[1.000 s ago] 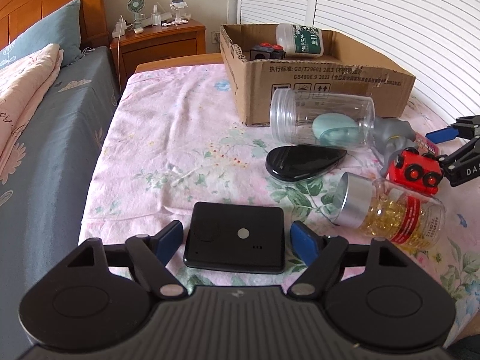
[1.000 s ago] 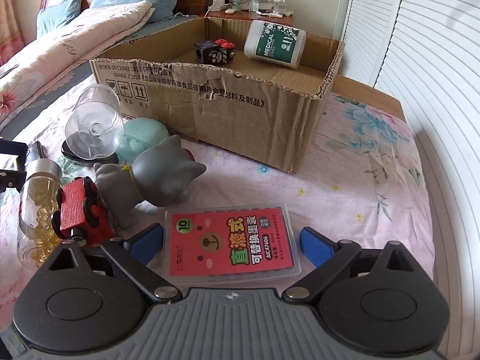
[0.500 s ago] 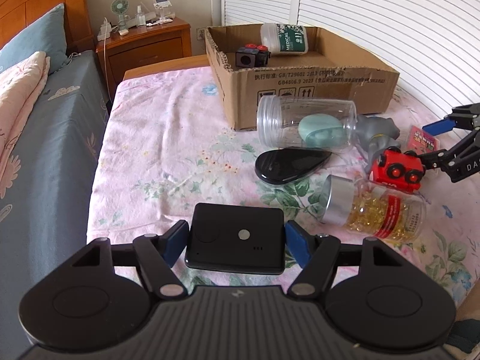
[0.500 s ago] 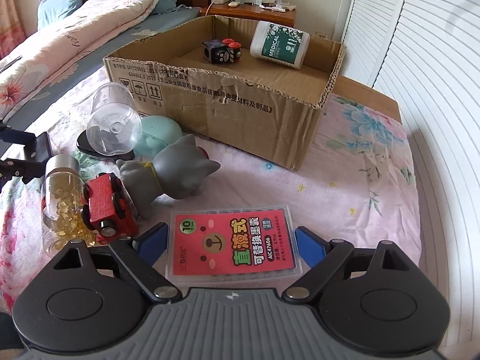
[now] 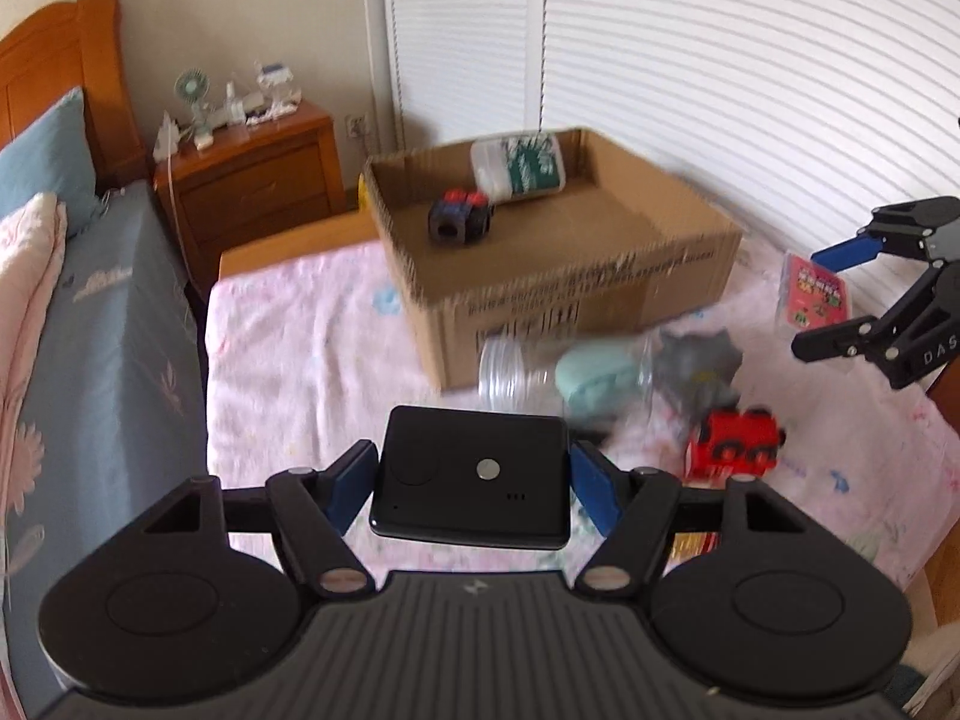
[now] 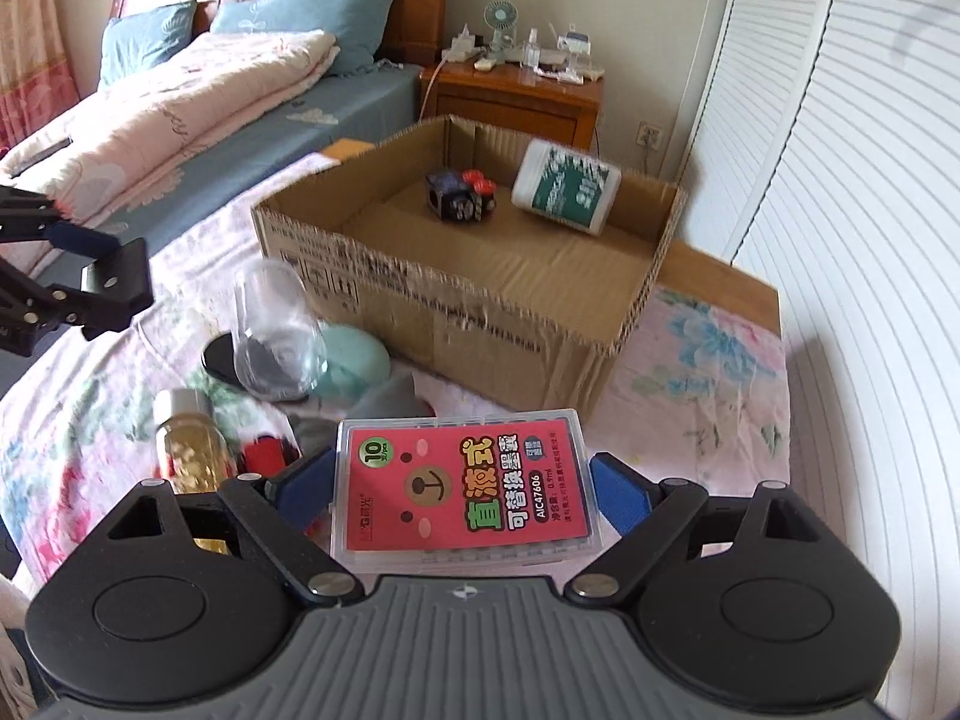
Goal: Organize rigid objects
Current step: 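Place the card pack in the box with the right gripper while the left drops the black case in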
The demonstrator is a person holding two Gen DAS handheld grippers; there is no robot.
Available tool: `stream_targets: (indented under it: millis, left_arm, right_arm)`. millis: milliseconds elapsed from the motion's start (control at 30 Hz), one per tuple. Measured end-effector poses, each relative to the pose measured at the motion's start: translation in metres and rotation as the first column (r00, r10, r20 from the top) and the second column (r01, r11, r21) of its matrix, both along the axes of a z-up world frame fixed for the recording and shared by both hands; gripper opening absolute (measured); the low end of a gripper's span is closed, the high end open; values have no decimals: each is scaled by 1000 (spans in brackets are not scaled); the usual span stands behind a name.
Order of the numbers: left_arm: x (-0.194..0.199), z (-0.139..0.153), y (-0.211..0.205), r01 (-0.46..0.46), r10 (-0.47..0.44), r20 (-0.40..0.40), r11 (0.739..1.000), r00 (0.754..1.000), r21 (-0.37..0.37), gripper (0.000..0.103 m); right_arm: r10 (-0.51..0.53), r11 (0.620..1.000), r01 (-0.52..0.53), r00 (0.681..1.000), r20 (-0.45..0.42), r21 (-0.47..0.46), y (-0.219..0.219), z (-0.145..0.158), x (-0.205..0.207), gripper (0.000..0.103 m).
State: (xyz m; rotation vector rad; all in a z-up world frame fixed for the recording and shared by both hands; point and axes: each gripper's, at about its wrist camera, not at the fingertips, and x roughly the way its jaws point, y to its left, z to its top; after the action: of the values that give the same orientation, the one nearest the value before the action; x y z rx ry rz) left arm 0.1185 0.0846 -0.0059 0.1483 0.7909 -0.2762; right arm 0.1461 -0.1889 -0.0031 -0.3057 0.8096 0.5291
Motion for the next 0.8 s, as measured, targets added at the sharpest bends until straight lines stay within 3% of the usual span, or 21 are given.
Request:
stream_targets:
  millis: [300,567,600,667,800]
  left_arm:
    - [57,34,-30,67,-69,102,998,992,20,70]
    - [113,26,-50,78,-81,115,996,990,31,70]
    - [118,23,-50,71,-74,113,997,991,25,71]
    - [127,16,-49,60,-60,95,998,994,5,98]
    - [119,8,-37,50,-45,105,998,993,-45,102]
  right_arm:
    - [32,999,-34,997,64,32,11,31,20,93]
    - [37,999,-40,996,83,34,21,40,41,93]
    - [35,999,-39,996,83,38,21,41,43,93]
    - [32,999,-36,996,84,40,23,41,45,93]
    - [35,999,-38,996,84,33,25,41,48,93]
